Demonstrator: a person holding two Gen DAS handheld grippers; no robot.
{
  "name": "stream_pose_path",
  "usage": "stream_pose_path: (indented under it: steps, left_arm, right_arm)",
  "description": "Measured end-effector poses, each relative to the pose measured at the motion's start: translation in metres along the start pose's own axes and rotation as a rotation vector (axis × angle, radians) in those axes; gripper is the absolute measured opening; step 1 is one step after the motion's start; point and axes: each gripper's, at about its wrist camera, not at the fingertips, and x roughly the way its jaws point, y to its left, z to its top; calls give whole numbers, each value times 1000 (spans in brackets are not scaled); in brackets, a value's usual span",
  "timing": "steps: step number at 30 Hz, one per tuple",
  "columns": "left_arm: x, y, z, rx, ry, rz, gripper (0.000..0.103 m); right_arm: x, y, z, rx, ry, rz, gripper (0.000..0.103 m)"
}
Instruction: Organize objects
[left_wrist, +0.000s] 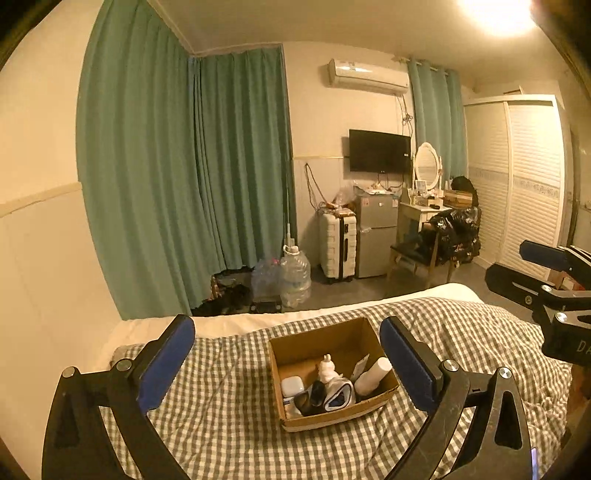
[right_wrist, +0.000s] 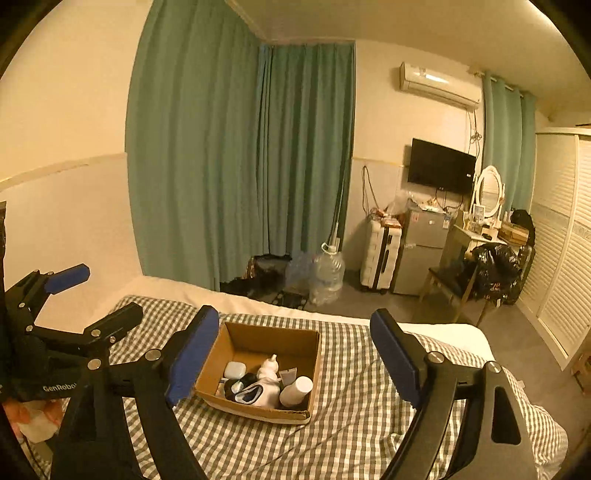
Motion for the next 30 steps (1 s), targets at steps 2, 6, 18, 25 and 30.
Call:
stream_pose_path:
  steps: [2,6,18,25,30]
  left_arm:
    - [-11,3,-3,-7,-11,3,103]
    - [-23,6,-15,-52,-11,-5,103]
    - [-50,10,-92,-180,-66,74,103]
    - [-22,7,-153,-151,-40,86,103]
    - [-5,-2,-191,-137,30,92,103]
  right_arm:
    - [-13,-1,-5,-9,-7,2,89]
    - [-29,2,-18,-20,-49,-7,90]
    - [-13,6,-113,118,-38,73,91]
    - [-1,3,-168,173,-38,63,91]
    - [7,12,-202,114,-46,37,91]
